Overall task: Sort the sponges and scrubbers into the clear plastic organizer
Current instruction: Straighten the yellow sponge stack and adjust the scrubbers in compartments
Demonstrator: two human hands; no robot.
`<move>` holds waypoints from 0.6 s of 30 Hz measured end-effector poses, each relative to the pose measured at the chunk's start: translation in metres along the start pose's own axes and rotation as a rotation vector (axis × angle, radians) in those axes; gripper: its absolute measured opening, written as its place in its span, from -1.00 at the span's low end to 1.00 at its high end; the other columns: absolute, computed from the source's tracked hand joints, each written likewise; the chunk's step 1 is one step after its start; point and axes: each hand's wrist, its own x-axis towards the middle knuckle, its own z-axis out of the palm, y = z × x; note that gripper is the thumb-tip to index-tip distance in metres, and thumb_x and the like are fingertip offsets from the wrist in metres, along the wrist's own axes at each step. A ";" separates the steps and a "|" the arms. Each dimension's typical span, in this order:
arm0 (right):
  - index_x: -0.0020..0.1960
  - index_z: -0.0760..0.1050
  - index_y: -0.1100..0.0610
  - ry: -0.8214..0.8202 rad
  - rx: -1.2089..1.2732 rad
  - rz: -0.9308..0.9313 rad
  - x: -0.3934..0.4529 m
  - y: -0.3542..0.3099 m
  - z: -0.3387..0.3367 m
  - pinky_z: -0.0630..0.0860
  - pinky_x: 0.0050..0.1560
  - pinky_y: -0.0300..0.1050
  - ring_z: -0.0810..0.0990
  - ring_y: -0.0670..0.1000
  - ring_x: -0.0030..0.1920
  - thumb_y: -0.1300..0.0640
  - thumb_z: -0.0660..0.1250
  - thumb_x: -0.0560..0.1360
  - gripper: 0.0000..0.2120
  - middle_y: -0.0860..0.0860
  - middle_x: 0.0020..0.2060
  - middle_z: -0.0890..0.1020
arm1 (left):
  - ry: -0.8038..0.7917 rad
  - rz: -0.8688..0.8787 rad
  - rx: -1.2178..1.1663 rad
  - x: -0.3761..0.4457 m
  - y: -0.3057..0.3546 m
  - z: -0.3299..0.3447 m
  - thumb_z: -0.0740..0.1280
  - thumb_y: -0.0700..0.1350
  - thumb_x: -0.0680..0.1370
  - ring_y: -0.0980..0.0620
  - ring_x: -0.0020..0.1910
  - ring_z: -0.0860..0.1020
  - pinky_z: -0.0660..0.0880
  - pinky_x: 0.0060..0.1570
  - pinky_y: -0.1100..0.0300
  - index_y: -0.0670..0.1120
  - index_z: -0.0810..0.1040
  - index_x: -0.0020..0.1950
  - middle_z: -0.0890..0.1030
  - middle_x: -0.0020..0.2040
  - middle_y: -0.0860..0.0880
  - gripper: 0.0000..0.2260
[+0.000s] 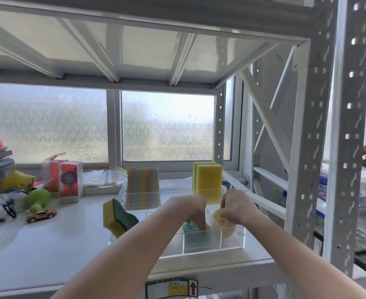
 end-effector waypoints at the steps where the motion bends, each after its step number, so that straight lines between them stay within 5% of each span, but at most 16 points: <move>1: 0.05 0.58 0.18 0.001 -0.016 -0.008 0.000 0.000 0.001 0.57 0.04 -0.08 0.59 0.08 0.06 0.21 0.27 0.43 -0.77 0.10 0.05 0.64 | -0.003 0.005 0.006 0.001 0.000 0.001 0.46 -0.01 0.43 -0.08 -0.13 0.55 0.58 -0.03 0.10 -0.22 0.57 0.26 0.63 0.18 -0.17 -0.52; 8: 0.15 0.56 0.15 -0.087 -0.116 -0.062 0.003 -0.003 -0.008 0.58 0.10 -0.08 0.60 0.06 0.09 0.13 0.35 0.44 -0.71 0.08 0.11 0.62 | 0.011 0.014 0.038 -0.003 0.006 -0.002 0.42 0.03 0.47 -0.09 -0.13 0.45 0.46 -0.11 0.12 -0.27 0.54 0.21 0.48 -0.04 -0.13 -0.54; 12: 0.10 0.63 0.18 -0.089 -0.035 -0.069 0.002 0.002 -0.014 0.58 0.11 -0.08 0.62 0.05 0.09 0.17 0.37 0.40 -0.72 0.07 0.09 0.66 | 0.017 -0.010 0.002 -0.003 0.007 -0.003 0.45 0.02 0.45 -0.09 -0.12 0.45 0.49 -0.06 0.09 -0.28 0.50 0.24 0.54 0.13 -0.20 -0.50; 15: 0.09 0.63 0.16 -0.043 0.011 -0.071 0.003 0.005 -0.013 0.53 0.05 -0.16 0.59 0.02 0.07 0.16 0.39 0.39 -0.72 0.05 0.10 0.62 | 0.048 -0.007 -0.037 -0.003 0.006 -0.005 0.50 -0.02 0.40 -0.09 -0.20 0.53 0.54 -0.10 0.12 -0.28 0.54 0.21 0.54 -0.01 -0.16 -0.51; 18: 0.07 0.62 0.17 0.001 0.044 -0.063 0.005 0.006 -0.013 0.49 -0.02 -0.20 0.51 -0.01 -0.06 0.16 0.39 0.37 -0.73 0.05 0.07 0.62 | 0.093 0.017 -0.119 0.002 0.002 -0.012 0.57 -0.08 0.31 -0.12 0.03 0.63 0.62 0.05 0.02 -0.23 0.59 0.20 0.63 0.13 -0.14 -0.49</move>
